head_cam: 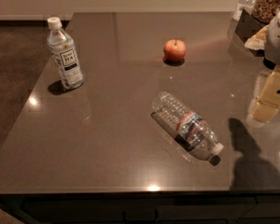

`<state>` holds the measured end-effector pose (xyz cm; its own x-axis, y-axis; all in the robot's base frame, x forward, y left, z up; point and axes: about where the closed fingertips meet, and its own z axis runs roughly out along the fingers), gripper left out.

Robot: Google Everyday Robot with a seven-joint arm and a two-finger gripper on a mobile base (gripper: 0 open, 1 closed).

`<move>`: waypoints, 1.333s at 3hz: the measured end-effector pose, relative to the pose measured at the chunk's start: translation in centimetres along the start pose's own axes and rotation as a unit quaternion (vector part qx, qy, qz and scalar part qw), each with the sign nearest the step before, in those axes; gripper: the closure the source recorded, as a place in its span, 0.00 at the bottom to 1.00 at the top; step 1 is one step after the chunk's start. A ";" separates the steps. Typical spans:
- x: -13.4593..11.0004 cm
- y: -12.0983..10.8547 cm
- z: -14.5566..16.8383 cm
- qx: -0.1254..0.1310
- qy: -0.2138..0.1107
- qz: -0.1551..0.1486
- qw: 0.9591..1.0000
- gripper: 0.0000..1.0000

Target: Move water bottle near apple

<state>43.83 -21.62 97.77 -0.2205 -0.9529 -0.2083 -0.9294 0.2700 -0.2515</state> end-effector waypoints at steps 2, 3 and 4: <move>-1.9 1.0 2.3 -0.016 0.009 0.014 1.000 0.00; -3.0 1.8 5.0 -0.025 0.027 0.033 0.999 0.00; -4.5 3.2 7.4 -0.041 0.035 0.050 0.997 0.00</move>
Offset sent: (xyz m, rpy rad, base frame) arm 0.0009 0.0405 -0.0411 0.0096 0.1076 -0.0392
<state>44.03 -15.43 90.95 -0.3303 -0.9301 -0.1605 -0.9225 0.3541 -0.1535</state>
